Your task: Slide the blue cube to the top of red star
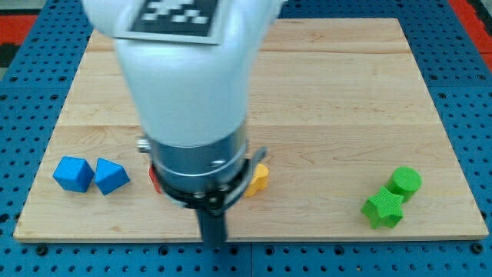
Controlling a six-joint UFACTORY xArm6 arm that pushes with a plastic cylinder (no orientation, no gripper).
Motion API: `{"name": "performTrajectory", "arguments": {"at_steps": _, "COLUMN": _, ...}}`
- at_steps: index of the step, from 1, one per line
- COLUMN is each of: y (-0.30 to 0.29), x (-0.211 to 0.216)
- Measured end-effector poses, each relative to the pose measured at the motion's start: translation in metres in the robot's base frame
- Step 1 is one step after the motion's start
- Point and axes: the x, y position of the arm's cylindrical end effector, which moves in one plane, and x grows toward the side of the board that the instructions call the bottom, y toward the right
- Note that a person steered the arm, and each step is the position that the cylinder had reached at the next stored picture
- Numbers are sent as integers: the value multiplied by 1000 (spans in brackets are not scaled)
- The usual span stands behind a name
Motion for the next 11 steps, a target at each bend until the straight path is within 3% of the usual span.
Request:
{"name": "performTrajectory", "arguments": {"at_steps": 2, "y": -50, "x": 0}}
{"name": "performTrajectory", "arguments": {"at_steps": 4, "y": -196, "x": -16}}
{"name": "performTrajectory", "arguments": {"at_steps": 6, "y": -197, "x": -119}}
{"name": "performTrajectory", "arguments": {"at_steps": 7, "y": -191, "x": -150}}
{"name": "performTrajectory", "arguments": {"at_steps": 8, "y": -154, "x": -191}}
{"name": "performTrajectory", "arguments": {"at_steps": 9, "y": -70, "x": -202}}
{"name": "performTrajectory", "arguments": {"at_steps": 10, "y": -30, "x": -186}}
{"name": "performTrajectory", "arguments": {"at_steps": 11, "y": -51, "x": -176}}
